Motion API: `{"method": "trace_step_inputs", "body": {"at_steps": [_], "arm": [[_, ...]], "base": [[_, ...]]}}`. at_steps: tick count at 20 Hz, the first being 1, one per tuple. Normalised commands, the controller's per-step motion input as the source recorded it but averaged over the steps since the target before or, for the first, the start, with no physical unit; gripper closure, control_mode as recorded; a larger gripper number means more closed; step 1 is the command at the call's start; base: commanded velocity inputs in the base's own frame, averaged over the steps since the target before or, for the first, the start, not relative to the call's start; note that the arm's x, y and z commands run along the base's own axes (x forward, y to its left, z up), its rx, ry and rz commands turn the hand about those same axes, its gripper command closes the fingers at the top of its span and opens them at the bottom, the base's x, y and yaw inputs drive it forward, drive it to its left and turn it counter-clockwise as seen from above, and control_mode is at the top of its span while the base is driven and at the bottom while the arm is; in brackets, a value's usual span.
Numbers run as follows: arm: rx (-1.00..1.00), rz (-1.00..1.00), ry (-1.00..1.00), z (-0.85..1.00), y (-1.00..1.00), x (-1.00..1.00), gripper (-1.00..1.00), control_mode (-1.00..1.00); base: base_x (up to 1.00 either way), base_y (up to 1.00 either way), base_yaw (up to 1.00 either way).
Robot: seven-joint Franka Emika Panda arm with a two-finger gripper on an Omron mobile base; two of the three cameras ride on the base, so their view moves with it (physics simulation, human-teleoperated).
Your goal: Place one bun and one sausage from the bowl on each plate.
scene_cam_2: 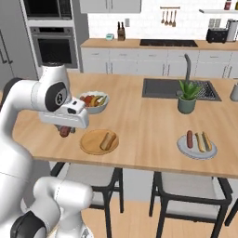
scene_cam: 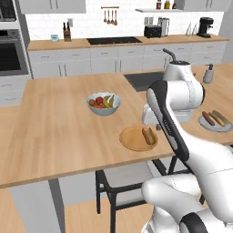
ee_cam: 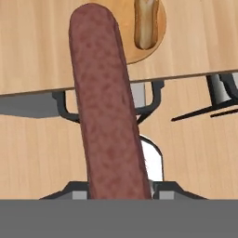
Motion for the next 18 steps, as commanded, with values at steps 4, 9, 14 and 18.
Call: {"method": "trace_step_inputs", "body": {"at_steps": [4,9,14,18], "arm": [[0.0,0.0,0.0,-0.03,0.0,0.31,1.0,-1.0],[0.0,0.0,0.0,-0.32,0.17,0.86,1.0,-1.0],[0.0,0.0,0.0,-0.75,0.21,0.74,1.0,-1.0],[0.0,0.0,0.0,-0.91,0.0,0.63,1.0,-1.0]], "base": [[0.27,0.0,0.0],[0.0,0.0,0.0],[0.0,0.0,0.0],[0.0,0.0,0.0]]}}
